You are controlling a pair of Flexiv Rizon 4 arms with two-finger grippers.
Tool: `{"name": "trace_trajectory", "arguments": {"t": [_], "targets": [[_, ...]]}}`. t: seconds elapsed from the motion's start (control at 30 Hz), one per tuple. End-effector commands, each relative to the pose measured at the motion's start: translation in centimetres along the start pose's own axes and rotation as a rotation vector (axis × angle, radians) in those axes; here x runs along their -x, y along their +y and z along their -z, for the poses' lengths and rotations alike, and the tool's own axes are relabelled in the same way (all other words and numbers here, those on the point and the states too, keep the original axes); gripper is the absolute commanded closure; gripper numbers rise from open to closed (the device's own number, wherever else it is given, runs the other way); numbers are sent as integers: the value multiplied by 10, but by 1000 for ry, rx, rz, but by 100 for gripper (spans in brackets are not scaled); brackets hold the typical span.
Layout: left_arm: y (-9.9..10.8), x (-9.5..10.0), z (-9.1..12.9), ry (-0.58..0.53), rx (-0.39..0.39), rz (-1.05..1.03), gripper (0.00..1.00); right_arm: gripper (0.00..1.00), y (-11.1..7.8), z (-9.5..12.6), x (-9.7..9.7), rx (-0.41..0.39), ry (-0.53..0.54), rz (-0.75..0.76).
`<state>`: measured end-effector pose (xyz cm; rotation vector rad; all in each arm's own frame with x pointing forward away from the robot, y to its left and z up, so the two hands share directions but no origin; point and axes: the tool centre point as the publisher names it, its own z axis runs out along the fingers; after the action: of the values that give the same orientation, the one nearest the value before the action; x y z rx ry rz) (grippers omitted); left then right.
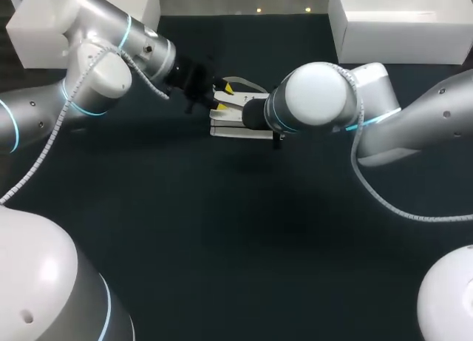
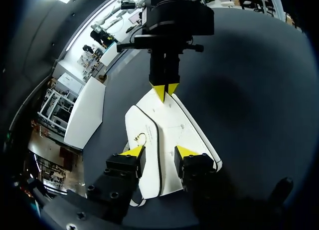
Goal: Pick up the bag, open it, inspect its contents, close it, and place it on the opposite side
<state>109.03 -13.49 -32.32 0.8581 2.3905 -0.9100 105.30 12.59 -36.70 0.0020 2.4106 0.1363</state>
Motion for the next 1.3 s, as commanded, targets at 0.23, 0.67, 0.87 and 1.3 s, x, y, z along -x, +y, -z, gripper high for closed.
{"name": "trace_trajectory", "arguments": {"t": [0.23, 0.67, 0.87, 1.3], "targets": [[3, -2, -19, 4, 2, -25, 64, 100, 0, -2, -2, 4, -4, -1], [11, 1, -27, -12, 24, -34, 71, 100, 0, -2, -2, 4, -4, -1], [14, 3, -30, -22, 30, -33, 75, 100, 0, -2, -2, 4, -4, -1], [17, 12, -40, -48, 89, -37, 90, 100, 0, -2, -2, 4, -4, -1]]}}
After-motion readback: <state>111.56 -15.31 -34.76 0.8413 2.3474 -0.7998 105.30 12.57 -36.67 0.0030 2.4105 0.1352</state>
